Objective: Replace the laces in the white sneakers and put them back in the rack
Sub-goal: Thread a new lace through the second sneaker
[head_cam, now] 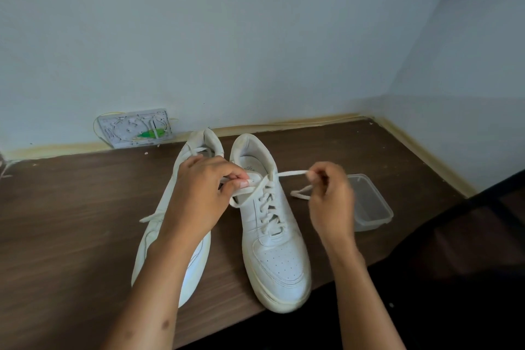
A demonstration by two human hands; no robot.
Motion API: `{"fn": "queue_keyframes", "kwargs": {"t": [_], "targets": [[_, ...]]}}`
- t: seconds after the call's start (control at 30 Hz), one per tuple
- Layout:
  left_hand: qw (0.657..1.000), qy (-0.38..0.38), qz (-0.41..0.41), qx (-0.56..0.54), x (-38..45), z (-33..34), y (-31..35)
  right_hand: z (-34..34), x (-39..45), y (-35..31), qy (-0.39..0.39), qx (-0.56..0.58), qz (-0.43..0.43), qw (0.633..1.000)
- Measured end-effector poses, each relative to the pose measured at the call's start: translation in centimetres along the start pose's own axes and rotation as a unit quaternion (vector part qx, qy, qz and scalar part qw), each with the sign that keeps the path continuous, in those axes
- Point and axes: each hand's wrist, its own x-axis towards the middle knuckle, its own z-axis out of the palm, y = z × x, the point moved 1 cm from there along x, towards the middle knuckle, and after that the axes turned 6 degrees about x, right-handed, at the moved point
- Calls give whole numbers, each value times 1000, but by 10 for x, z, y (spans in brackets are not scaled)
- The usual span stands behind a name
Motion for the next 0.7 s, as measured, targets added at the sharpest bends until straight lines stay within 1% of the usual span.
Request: {"fn": "queue_keyframes", "kwargs": {"t": [0.1,0.13,0.17,0.2,0.23,0.3,0.4,0.43,0.47,0.5,0.6,0.7], "targets": [[1000,0,1,-2,0,-2,0,-21,7,5,128,10,79,989],[1000,0,2,-4,-1,-2,1,-24,7,6,150,13,96,984],[1000,0,3,-5,0,-2,1,-26,7,7,156,19,102,982],[1000,0,3,-6,0,-2,1,-24,6,6,147,27,94,984],[1000,-1,2,-7,0,-1,1,-21,4,4,122,37,77,989],[1000,-3,2,-9,0,0,1,-9,0,0,38,59,25,997],[1000,-7,2,-11,1,1,1,11,-7,-7,-95,60,-35,993],[1000,-8,3,-10,1,1,1,16,-9,-9,-122,59,-42,990],[1000,-10,3,-8,1,1,1,21,-11,-9,-133,58,-44,988],[1000,-11,2,-6,1,0,1,23,-12,-9,-125,54,-46,990],[1000,-9,3,3,0,-2,2,16,-8,-6,-54,27,-44,997],[1000,-5,0,15,0,-3,1,-2,1,3,22,4,6,1000]]}}
